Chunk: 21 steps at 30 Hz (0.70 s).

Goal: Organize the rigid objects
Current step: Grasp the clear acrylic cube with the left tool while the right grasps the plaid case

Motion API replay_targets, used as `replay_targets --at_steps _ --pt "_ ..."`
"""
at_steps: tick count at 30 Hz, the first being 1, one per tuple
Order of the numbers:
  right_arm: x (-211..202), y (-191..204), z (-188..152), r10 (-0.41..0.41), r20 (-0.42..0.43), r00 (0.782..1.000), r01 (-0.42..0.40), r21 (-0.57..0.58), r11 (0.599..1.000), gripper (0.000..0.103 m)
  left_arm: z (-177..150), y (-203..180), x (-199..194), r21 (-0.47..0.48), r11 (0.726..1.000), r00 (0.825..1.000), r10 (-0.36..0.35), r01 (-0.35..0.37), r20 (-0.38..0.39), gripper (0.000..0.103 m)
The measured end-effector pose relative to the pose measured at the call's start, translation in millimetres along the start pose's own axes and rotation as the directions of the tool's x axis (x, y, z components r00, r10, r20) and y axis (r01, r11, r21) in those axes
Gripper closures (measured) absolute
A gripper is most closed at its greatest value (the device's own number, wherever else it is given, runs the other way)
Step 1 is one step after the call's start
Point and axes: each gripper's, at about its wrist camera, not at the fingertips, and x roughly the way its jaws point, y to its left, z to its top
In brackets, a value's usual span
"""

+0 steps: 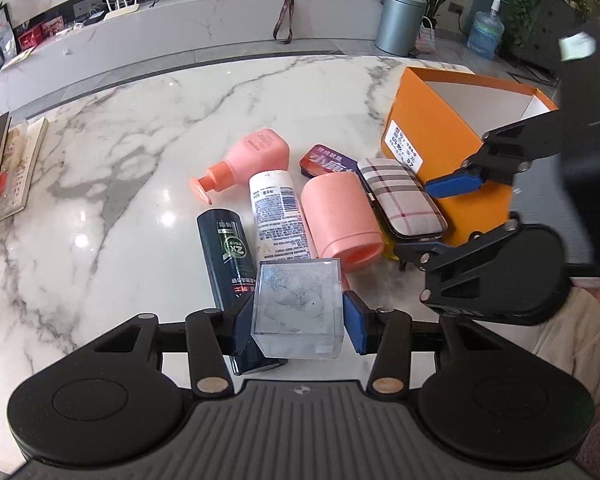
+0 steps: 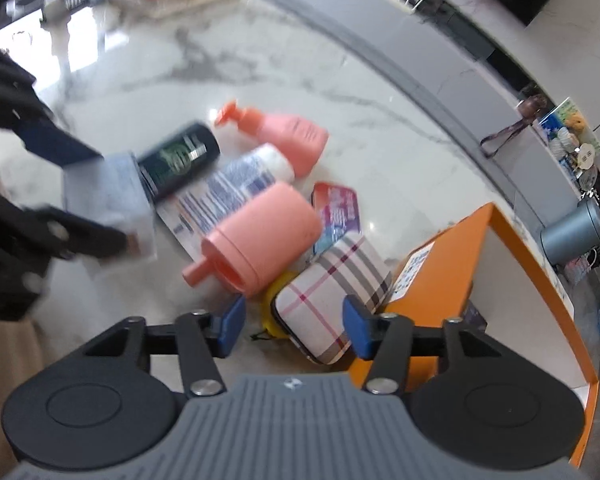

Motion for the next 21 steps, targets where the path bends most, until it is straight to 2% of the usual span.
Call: replay_targets --at_steps 5,9,11,13,15,21 --pt "25 8 1 -0.054 -0.068 0.996 0.049 -0.07 0.996 0.046 -3 8 7 -0.02 1.0 1.0 -0.012 0.011 -0.01 0.049" --pt "35 13 -1 -0.106 -0.088 0.99 0.1 -0.065 0.993 0.049 -4 10 6 -0.029 0.999 1.0 -0.018 0.018 -0.006 0.049" --pt "34 15 -4 -0.116 -0.08 0.99 0.112 -0.059 0.992 0.054 -5 10 5 -0.03 0.999 1.0 -0.023 0.023 -0.002 0.049" --pt "29 19 -6 -0.124 -0.065 0.99 0.12 -0.072 0.99 0.067 -7 9 3 -0.029 0.999 1.0 -0.02 0.02 -0.003 0.049" --pt "22 23 -9 -0.142 -0.042 0.989 0.138 -0.089 0.986 0.075 -8 6 1 -0.03 0.999 1.0 -0.018 0.018 -0.003 0.049" --pt "6 21 -17 -0.171 -0.012 0.985 0.17 -0.046 0.984 0.087 -15 -1 -11 -0.035 0.999 1.0 -0.017 0.017 0.007 0.049"
